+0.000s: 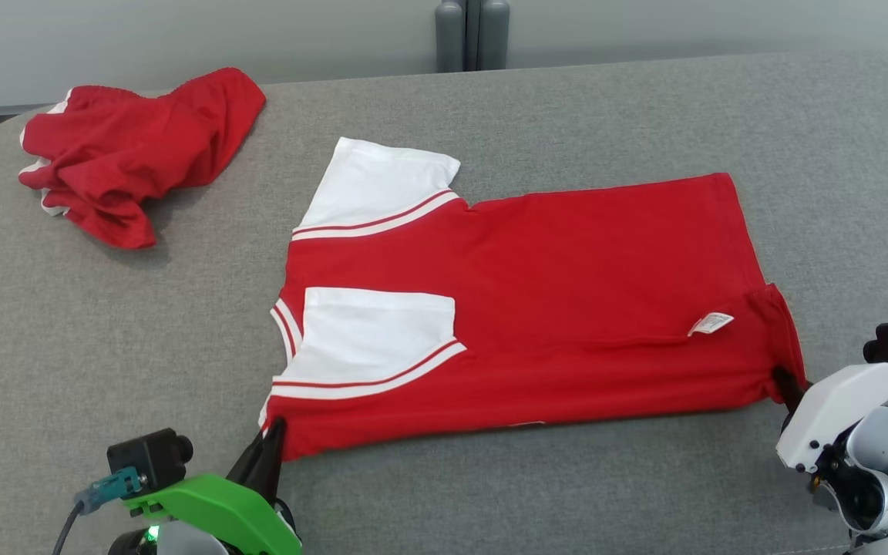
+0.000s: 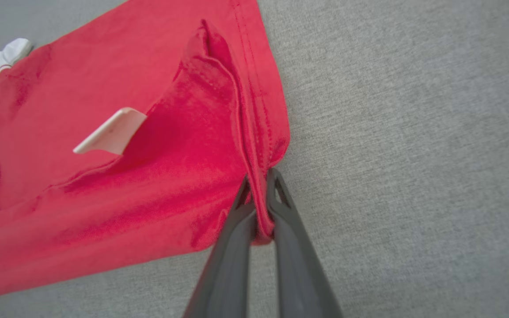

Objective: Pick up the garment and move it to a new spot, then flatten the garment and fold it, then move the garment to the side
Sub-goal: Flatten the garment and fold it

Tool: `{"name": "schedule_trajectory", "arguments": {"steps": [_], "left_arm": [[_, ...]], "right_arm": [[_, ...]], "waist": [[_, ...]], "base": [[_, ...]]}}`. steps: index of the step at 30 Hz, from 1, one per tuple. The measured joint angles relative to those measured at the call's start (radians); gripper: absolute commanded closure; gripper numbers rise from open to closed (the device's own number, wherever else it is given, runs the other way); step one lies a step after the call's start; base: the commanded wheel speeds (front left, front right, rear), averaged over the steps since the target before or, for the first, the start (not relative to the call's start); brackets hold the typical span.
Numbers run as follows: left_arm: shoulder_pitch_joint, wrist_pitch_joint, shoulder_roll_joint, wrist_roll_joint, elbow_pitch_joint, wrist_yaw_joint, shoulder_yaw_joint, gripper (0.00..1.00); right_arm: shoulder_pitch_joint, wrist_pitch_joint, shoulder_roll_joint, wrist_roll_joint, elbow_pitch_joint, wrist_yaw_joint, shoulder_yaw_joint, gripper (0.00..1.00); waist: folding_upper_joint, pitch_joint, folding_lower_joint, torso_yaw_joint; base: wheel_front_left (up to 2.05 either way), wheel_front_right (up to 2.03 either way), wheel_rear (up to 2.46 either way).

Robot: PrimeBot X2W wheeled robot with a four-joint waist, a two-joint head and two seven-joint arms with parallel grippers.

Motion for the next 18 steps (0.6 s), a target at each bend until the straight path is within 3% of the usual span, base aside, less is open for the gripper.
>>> {"name": "schedule_trajectory", "arguments": {"steps": [2, 3, 4, 5, 6, 12, 18], "left_arm": [[0.016, -0.005, 0.000, -0.003, -0.001, 0.008, 0.000, 1.00], [0.023, -0.010, 0.000, -0.003, 0.000, 0.012, 0.001, 0.75], [0.026, -0.010, 0.000, -0.004, 0.002, 0.016, 0.001, 0.65], [0.032, -0.010, 0.000, -0.005, 0.006, 0.019, 0.001, 0.19], [0.037, -0.009, 0.001, -0.005, 0.009, 0.023, 0.000, 0.00], [0.028, 0.015, 0.063, 0.026, -0.009, 0.035, -0.001, 0.00], [-0.201, 0.129, 0.148, 0.091, -0.039, -0.008, -0.008, 0.00]], "right_arm": [[0.019, -0.003, 0.008, 0.001, -0.015, 0.000, -0.005, 0.60], [0.028, -0.005, 0.013, 0.001, -0.021, 0.000, -0.006, 0.00], [0.034, -0.012, 0.015, 0.001, -0.026, 0.000, -0.006, 0.00], [0.038, -0.013, 0.018, 0.001, -0.030, 0.000, -0.004, 0.00], [0.042, -0.019, 0.019, 0.001, -0.035, 0.000, -0.004, 0.00], [0.059, -0.049, 0.027, 0.002, -0.085, 0.000, -0.016, 0.00], [0.019, -0.060, 0.005, -0.010, -0.149, 0.000, 0.026, 0.00]], "waist": [[0.0000, 0.003, 0.0000, -0.004], [0.0000, 0.003, 0.0000, -0.007], [0.0000, 0.004, 0.0000, -0.009], [0.0000, 0.005, 0.0000, -0.012], [0.0000, 0.005, 0.0000, -0.015], [0.0000, 0.004, 0.0000, -0.032], [0.0000, 0.013, 0.0000, -0.057]], "base": [[0.00, 0.00, 0.00], [0.00, 0.00, 0.00], [0.00, 0.00, 0.00], [0.00, 0.00, 0.00], [0.00, 0.00, 0.00], [0.00, 0.00, 0.00], [0.00, 0.00, 0.00]]}}
